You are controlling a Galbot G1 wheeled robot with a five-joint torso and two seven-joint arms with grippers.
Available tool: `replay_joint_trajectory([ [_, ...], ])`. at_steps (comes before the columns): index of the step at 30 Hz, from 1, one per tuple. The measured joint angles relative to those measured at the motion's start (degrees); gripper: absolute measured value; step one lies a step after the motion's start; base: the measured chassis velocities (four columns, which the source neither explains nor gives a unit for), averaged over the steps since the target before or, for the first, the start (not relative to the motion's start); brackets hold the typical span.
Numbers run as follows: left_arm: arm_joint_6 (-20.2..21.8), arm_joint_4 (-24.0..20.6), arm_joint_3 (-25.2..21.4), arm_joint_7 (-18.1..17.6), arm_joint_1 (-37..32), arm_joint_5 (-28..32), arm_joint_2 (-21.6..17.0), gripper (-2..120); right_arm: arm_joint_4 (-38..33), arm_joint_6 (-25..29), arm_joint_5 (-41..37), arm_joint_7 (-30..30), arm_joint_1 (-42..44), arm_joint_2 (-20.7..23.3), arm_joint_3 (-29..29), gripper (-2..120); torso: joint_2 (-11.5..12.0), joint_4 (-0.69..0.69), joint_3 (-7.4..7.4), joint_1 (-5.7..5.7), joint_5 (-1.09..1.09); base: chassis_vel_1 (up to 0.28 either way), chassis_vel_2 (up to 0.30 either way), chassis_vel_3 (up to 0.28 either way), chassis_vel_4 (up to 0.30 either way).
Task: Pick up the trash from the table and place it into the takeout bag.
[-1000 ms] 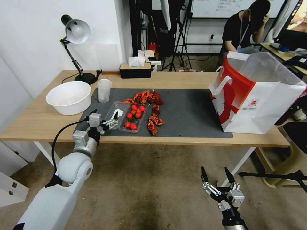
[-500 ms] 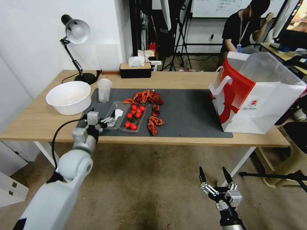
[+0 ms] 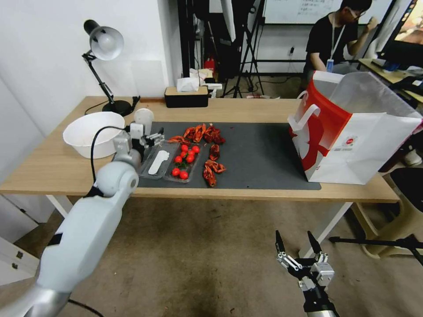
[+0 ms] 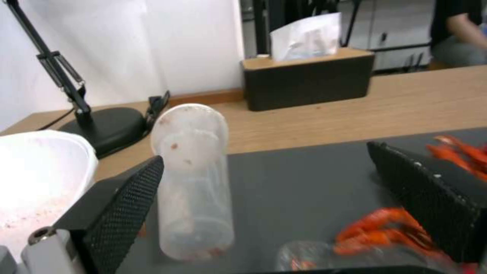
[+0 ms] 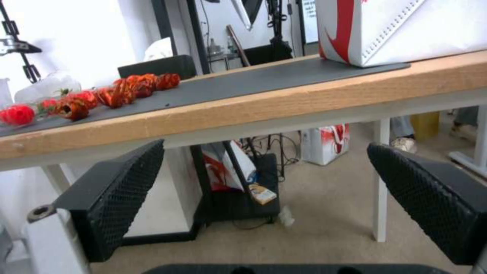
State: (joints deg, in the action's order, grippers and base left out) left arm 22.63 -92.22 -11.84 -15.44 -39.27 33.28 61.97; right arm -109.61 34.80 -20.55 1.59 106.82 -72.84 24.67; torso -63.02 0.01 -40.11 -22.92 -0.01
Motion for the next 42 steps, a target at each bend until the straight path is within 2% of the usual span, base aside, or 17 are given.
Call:
replay_joint_trajectory([
  [1,0.0,0.0,0.0,0.0,0.0,0.0,0.0,100,0.0,0.0,0.0,0.0,0.0,0.0,0.0,100,0.0,0.00,0.00,0.00,0.00,0.000,0.000,0.000,0.000],
  [2,0.5,2.4,1.3,-1.3,3.1,0.1,0.2,100,0.0,0.0,0.0,0.0,0.0,-0.1,0.0,100,0.0,0.00,0.00,0.00,0.00,0.000,0.000,0.000,0.000],
  [4,0.7,3.4,1.9,-1.7,4.5,0.2,0.3,100,0.0,0.0,0.0,0.0,0.1,-0.1,0.0,100,0.0,-0.01,0.00,0.00,0.02,0.000,0.000,0.000,0.000],
  [6,1.7,6.6,3.9,-2.4,8.8,0.4,0.5,100,0.0,0.0,0.1,0.1,0.1,-0.2,0.1,100,0.0,-0.01,0.00,-0.01,0.01,0.000,0.000,0.000,0.000],
  [8,1.8,7.7,4.5,-2.6,10.0,0.4,0.6,100,0.0,0.0,0.1,0.1,0.1,-0.2,0.1,100,0.0,-0.02,0.00,0.00,0.03,0.000,0.000,0.000,0.000],
  [10,2.2,11.2,6.6,-2.6,13.3,0.4,0.9,100,0.1,0.0,0.1,0.1,0.2,-0.3,0.2,100,0.0,0.00,0.00,0.00,0.00,0.000,0.000,0.000,0.000],
  [12,2.4,12.1,7.0,-2.6,14.0,0.4,1.1,100,0.1,0.1,0.1,0.1,0.2,-0.3,0.2,100,0.0,-0.01,0.00,-0.01,0.00,0.000,0.000,0.000,0.000],
  [14,2.7,16.9,8.7,-2.6,17.0,0.4,2.1,100,0.2,0.1,0.1,0.1,0.2,-0.3,0.3,100,0.0,-0.01,0.00,0.00,0.02,0.000,0.000,0.000,0.000],
  [15,2.7,16.9,8.7,-2.6,17.0,0.4,2.1,100,0.2,0.1,0.1,0.1,0.2,-0.3,0.3,100,0.0,-0.01,0.00,0.00,0.02,0.000,0.000,0.000,0.000],
  [18,3.2,21.1,10.1,-2.3,19.4,0.6,3.1,100,0.3,0.2,-0.1,0.2,0.2,0.0,0.6,100,0.0,-0.01,0.00,0.00,0.01,0.000,0.000,0.000,0.000],
  [24,4.6,24.9,11.6,-2.2,21.3,0.3,4.2,100,0.5,0.2,-0.4,0.3,0.2,0.3,0.9,100,0.0,-0.01,0.00,0.01,0.01,0.000,0.000,0.000,0.000],
  [28,5.2,29.4,12.5,-2.2,23.1,-1.5,5.2,100,0.9,0.2,-0.6,0.3,0.0,0.6,0.9,100,0.0,0.00,0.00,0.01,0.01,0.000,0.000,0.000,0.000],
  [36,5.8,32.0,12.5,-2.6,24.3,-1.8,5.8,100,1.3,0.2,-0.7,0.4,-0.2,0.6,0.8,100,0.0,0.00,0.00,0.01,0.01,0.000,0.000,0.000,0.000],
  [42,7.9,32.9,12.4,-4.4,24.8,-0.4,6.5,100,1.4,0.3,-0.7,0.4,-0.3,0.4,0.8,100,0.0,-0.01,0.01,0.00,0.01,0.000,0.000,0.000,0.000],
])
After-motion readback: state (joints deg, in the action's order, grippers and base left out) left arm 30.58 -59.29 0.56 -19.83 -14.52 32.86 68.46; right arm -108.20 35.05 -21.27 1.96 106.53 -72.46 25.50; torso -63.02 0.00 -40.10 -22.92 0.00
